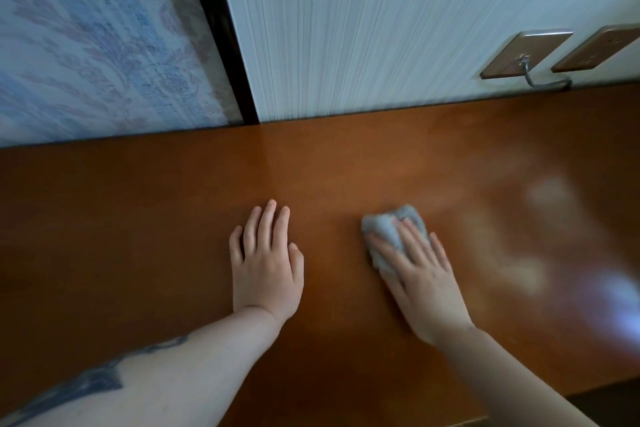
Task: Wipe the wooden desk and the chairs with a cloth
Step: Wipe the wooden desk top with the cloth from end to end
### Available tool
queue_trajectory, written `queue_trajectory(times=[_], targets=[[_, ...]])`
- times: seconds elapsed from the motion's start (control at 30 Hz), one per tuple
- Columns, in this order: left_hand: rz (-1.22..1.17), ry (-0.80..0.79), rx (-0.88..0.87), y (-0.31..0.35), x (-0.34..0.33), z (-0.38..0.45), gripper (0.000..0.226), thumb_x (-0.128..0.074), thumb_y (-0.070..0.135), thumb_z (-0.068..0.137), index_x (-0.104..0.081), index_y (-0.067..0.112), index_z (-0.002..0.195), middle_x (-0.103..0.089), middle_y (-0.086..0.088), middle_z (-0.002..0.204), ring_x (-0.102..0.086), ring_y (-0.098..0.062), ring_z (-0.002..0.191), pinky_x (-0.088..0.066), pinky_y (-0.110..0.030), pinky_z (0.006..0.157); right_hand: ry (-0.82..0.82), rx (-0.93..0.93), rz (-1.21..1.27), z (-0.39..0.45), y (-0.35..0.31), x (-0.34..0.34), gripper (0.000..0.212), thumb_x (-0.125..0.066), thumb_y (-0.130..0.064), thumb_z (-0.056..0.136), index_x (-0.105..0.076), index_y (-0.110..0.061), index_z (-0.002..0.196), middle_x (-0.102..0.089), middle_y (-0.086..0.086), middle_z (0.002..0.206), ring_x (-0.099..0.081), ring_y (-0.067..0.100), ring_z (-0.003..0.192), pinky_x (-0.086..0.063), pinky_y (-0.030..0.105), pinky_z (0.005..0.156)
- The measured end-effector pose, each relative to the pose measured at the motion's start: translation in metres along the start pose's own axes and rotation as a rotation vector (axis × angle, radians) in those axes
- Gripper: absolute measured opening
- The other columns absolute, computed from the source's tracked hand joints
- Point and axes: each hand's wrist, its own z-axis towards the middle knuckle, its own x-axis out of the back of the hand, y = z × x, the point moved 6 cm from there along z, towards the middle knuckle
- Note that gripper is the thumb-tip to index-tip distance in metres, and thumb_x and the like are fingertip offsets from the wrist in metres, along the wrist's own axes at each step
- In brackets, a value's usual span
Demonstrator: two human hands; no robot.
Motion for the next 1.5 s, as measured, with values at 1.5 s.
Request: queue_trajectory(times=[1.5], targets=[[0.003, -0.059, -0.238, -0.006, -0.013, -0.079, 0.060, -0.006, 0.036, 0.102, -0.050, 0.021, 0.140, -0.045, 0.005, 0.147, -0.032, -0.014, 0.139, -0.020, -0.037, 0.111, -0.099, 0.164, -0.148, -0.094, -0.057, -0.018, 0.053, -0.031, -0.051, 0.099, -0.022, -0.045, 0.150, -0.027, -0.009, 0.158, -0.019, 0.013, 0.147, -0.014, 0.039, 0.112]])
